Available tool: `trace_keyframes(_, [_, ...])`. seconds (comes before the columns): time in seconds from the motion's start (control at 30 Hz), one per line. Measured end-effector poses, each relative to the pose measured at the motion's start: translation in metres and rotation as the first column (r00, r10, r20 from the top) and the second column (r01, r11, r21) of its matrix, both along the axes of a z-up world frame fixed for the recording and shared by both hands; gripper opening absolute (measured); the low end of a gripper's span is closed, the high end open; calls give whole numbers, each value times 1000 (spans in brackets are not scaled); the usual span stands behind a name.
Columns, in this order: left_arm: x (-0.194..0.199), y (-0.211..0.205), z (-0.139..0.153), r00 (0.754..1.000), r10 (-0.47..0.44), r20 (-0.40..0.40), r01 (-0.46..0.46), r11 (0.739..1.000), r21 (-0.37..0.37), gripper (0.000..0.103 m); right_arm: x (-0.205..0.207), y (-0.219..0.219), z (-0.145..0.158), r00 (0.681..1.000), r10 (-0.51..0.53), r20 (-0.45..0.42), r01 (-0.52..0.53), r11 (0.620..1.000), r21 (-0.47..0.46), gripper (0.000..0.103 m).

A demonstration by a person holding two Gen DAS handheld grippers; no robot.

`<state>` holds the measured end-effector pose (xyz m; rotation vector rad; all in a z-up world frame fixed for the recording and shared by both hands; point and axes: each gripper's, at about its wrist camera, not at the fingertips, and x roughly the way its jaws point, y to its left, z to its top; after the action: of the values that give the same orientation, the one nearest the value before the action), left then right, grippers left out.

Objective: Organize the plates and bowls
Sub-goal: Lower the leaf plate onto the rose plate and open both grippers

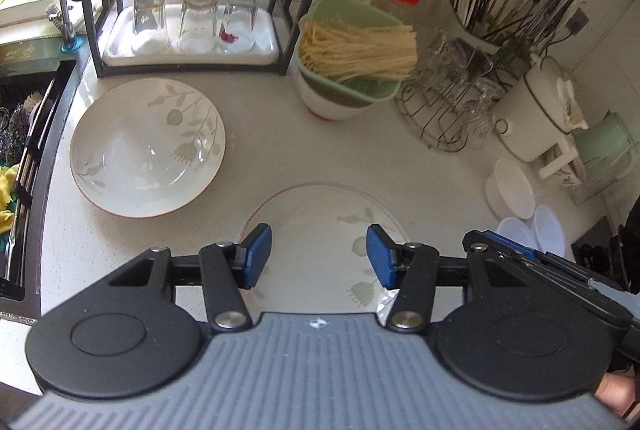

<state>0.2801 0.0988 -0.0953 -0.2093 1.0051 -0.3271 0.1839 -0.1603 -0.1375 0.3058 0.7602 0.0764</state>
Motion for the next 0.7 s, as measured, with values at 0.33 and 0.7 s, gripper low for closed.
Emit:
trace_keyframes(0.33, [-26,-9,40,996,-14,85,15,1000,-8,59,-20,-2,35,996,16,84,-17,1000,5,24])
trace_keyframes(0.7, [-56,-17,56,993,-3,114,1,1000,12,59,-46,-5,56,989,67,133,-65,998,-13,24])
